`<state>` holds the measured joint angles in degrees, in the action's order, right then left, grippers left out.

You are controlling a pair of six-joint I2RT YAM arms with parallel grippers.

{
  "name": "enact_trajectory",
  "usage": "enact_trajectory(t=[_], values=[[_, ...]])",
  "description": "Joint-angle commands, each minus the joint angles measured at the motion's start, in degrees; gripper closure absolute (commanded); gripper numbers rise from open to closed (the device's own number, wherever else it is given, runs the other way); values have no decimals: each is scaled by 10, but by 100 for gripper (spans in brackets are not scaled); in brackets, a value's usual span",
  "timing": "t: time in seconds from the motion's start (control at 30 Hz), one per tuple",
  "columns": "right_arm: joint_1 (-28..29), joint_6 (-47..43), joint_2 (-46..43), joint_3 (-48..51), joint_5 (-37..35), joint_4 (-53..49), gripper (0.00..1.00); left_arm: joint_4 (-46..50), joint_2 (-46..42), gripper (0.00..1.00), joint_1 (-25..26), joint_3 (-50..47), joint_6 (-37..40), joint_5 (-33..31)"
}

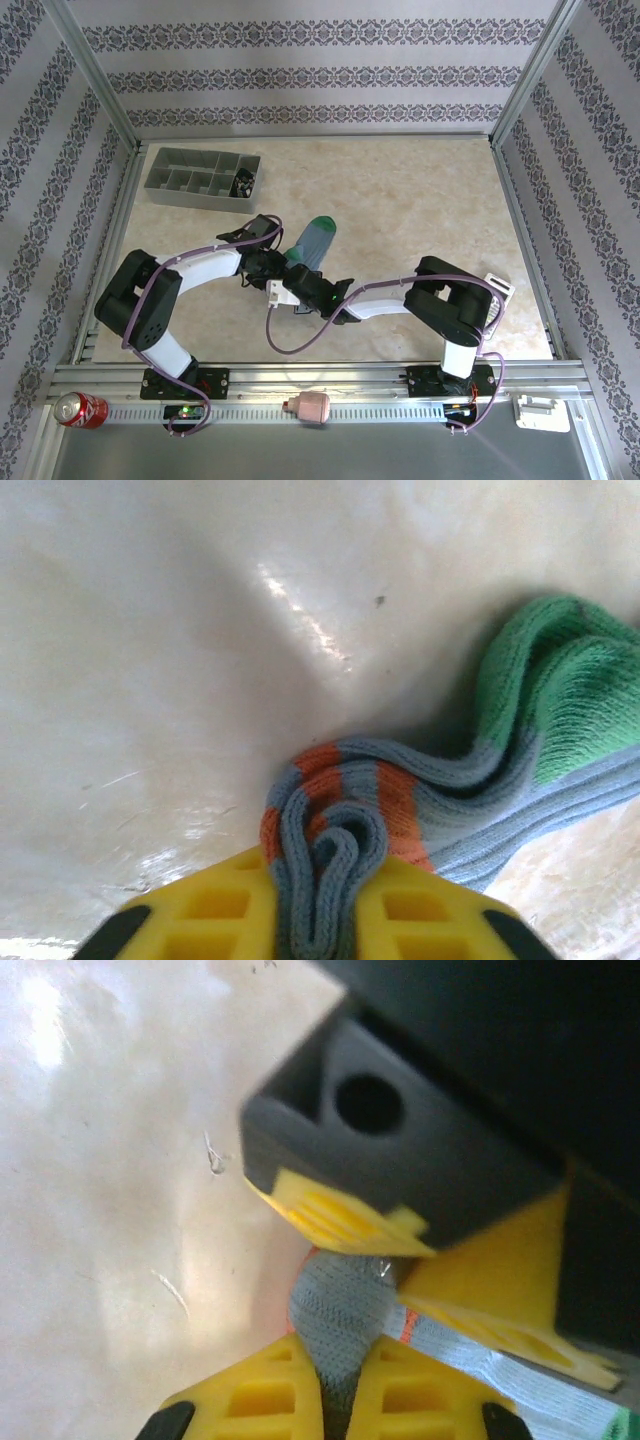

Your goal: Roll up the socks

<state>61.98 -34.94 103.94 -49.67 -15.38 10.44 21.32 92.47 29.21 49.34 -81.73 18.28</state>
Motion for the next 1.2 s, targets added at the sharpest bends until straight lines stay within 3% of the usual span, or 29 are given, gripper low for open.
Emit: enact_trajectory(t=[0.0, 0.1, 0.27, 0.4, 0.57, 0.83, 1.0, 1.17], values=[[-33, 59, -2, 1, 52, -108, 100, 95, -47, 59, -19, -17, -5, -2], [-51, 91, -4, -10, 124, -143, 100, 77, -84, 46, -43, -27, -18, 0], [-98, 156, 14, -42, 258, -198, 100, 113, -150, 37, -57, -24, -9, -54], [-124, 186, 31, -51, 334, -211, 100, 98, -183, 38, -59, -55, -18, -54], [-166, 236, 47, -46, 432, -196, 100, -4, -195, 46, -55, -93, -18, -28], [-242, 317, 108, -72, 586, -214, 100, -195, -129, 49, -21, -112, -4, 17], [-287, 373, 146, -87, 657, -222, 100, -216, -86, 49, -7, -114, 15, 19], [-307, 398, 169, -97, 682, -238, 100, -257, -59, 48, -1, -116, 14, 19]])
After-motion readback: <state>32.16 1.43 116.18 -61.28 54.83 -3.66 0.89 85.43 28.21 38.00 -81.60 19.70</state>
